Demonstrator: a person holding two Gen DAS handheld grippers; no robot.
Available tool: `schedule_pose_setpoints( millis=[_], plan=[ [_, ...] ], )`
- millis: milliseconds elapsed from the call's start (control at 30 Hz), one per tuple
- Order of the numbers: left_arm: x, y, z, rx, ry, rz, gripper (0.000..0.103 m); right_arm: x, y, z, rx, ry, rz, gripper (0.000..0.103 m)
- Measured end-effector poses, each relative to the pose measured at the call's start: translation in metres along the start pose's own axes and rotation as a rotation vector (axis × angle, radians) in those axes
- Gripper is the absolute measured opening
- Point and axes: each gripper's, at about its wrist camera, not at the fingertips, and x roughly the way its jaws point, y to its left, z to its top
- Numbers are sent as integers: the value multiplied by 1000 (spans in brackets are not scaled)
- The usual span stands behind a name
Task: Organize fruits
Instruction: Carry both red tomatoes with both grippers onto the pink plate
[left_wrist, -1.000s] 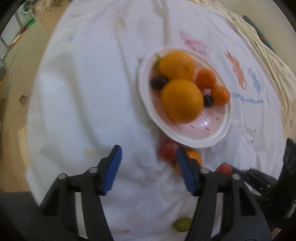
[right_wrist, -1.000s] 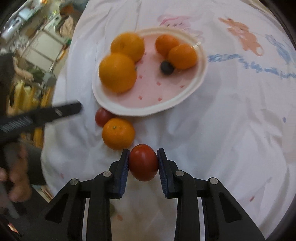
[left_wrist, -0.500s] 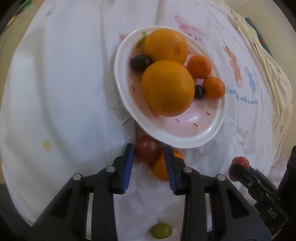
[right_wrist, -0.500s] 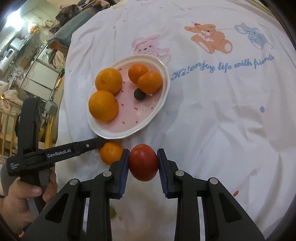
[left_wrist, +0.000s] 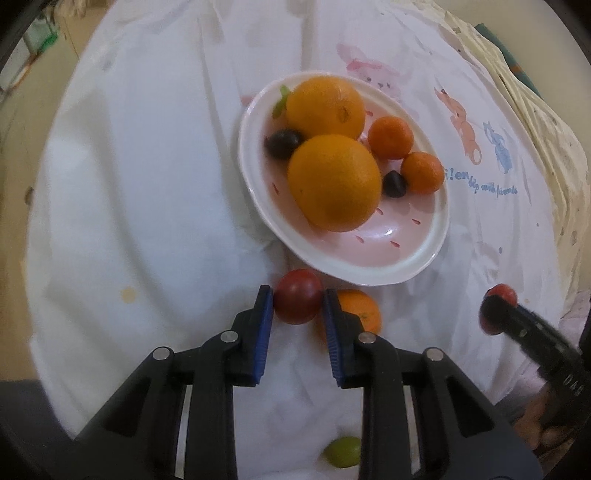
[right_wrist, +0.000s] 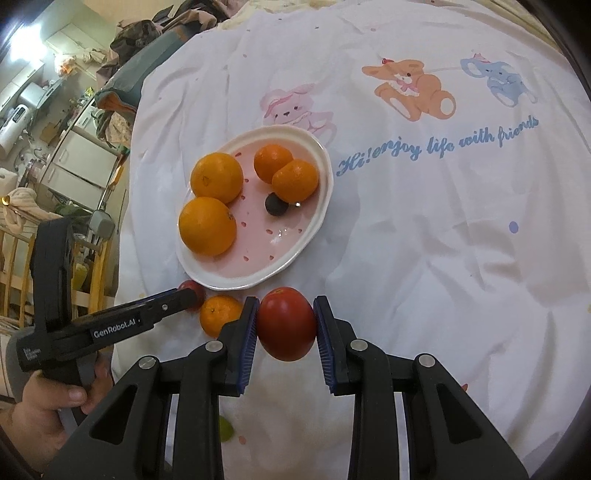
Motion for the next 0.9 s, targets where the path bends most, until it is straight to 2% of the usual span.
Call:
schedule_pose_setpoints(
  millis=[100, 267, 467, 600, 700, 900],
  plan=[
    [-14, -2, -5, 89, -82, 82, 23, 0, 3, 0, -9, 0, 2, 31],
    [-25, -1, -14, 142, -116, 117, 23, -2, 3, 1, -9, -3, 9, 32],
    [-37, 2, -18, 119, -140, 147, 23, -12, 9, 1, -26, -25, 30, 32],
    [-54, -3, -17, 124, -186, 155, 23, -22, 10, 4, -22, -54, 49, 32],
    [-70, -6, -11, 123, -226, 162, 23, -34, 12, 7, -24, -97, 75, 32],
    [-102, -11, 10, 109, -306, 157, 23, -66, 13, 17, -16, -243, 141, 32]
  ],
)
